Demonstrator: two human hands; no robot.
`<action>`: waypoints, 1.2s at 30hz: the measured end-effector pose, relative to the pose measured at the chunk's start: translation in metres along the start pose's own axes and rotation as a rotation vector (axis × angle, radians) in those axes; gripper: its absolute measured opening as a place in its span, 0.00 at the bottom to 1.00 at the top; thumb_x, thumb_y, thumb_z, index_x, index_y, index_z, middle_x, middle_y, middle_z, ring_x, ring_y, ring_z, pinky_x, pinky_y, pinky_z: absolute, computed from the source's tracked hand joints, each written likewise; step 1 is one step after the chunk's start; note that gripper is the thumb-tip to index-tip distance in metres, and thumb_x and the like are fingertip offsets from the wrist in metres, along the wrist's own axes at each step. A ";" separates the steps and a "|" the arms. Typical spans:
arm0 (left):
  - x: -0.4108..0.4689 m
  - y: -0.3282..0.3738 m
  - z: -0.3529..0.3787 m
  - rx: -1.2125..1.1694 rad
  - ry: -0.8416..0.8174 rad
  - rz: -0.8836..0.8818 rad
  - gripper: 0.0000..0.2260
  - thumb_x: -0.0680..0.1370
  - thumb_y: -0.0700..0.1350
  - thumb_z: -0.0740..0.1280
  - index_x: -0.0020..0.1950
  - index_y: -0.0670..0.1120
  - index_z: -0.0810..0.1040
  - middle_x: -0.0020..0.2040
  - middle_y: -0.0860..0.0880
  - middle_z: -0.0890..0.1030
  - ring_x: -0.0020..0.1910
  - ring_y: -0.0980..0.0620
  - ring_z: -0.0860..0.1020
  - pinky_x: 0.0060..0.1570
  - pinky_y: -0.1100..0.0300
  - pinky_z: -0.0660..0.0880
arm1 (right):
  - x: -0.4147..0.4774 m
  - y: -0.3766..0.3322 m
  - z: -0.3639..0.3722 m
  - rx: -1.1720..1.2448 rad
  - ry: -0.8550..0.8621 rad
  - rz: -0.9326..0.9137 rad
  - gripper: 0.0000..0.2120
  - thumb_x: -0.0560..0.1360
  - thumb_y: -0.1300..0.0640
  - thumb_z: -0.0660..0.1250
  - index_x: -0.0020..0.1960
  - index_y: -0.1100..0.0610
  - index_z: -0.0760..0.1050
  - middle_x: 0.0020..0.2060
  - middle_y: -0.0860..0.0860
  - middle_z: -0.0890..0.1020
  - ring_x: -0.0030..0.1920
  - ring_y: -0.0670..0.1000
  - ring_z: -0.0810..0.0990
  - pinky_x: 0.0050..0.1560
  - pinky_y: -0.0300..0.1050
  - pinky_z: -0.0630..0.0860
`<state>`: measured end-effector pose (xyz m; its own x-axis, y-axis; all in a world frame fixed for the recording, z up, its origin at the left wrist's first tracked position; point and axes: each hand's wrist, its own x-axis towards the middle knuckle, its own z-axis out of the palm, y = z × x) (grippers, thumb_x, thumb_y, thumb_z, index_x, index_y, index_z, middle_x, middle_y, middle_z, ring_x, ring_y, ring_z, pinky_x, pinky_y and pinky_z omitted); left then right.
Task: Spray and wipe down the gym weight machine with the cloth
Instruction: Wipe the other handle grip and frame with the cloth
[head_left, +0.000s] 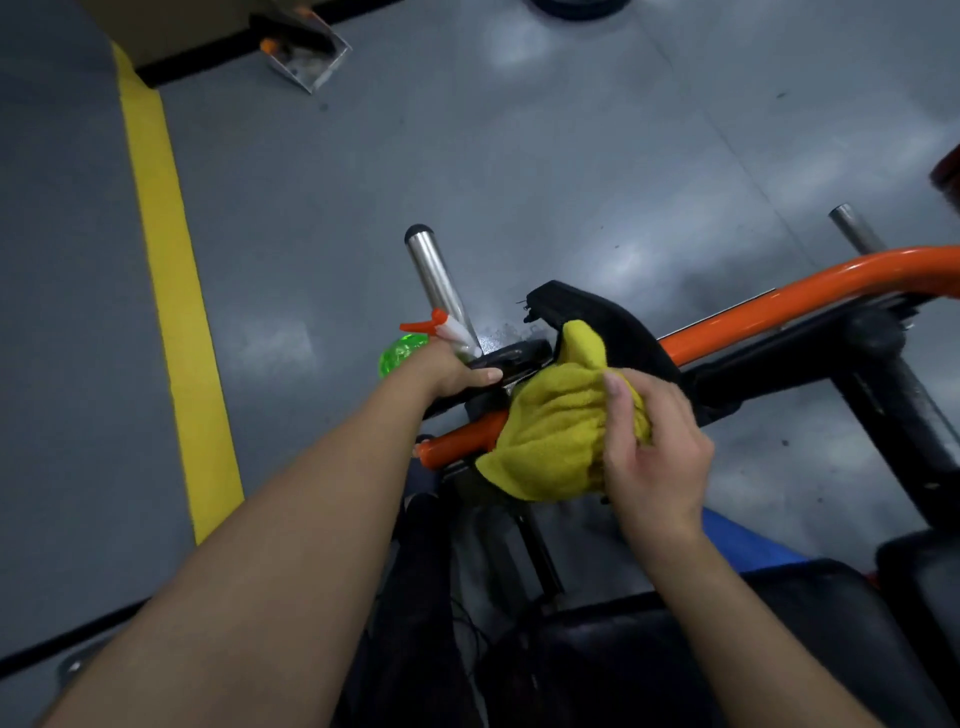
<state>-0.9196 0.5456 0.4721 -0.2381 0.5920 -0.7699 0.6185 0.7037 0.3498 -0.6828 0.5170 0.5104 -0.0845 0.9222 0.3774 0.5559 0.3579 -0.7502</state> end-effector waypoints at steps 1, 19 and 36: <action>-0.001 -0.002 0.001 -0.033 0.008 0.002 0.37 0.79 0.59 0.70 0.81 0.42 0.62 0.81 0.43 0.63 0.77 0.42 0.65 0.72 0.54 0.64 | -0.005 -0.008 -0.008 0.016 0.007 0.055 0.13 0.82 0.53 0.65 0.52 0.63 0.83 0.44 0.54 0.85 0.44 0.50 0.81 0.50 0.39 0.77; 0.009 -0.012 0.001 -0.120 0.020 0.011 0.42 0.76 0.59 0.74 0.81 0.42 0.60 0.81 0.44 0.63 0.78 0.44 0.64 0.72 0.54 0.64 | -0.006 0.018 -0.015 -0.388 -0.398 -0.399 0.32 0.75 0.35 0.69 0.63 0.62 0.81 0.68 0.62 0.77 0.75 0.63 0.70 0.78 0.69 0.52; 0.013 -0.012 -0.005 -0.073 -0.029 0.013 0.45 0.72 0.63 0.76 0.80 0.42 0.63 0.79 0.43 0.66 0.77 0.43 0.66 0.75 0.47 0.65 | 0.005 -0.035 0.051 -0.661 -0.972 -0.831 0.14 0.67 0.51 0.74 0.50 0.54 0.79 0.44 0.56 0.80 0.43 0.59 0.79 0.41 0.49 0.72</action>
<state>-0.9341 0.5467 0.4610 -0.2080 0.5905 -0.7797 0.5650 0.7233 0.3970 -0.7445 0.5167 0.5113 -0.9388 0.3135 -0.1427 0.3187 0.9477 -0.0146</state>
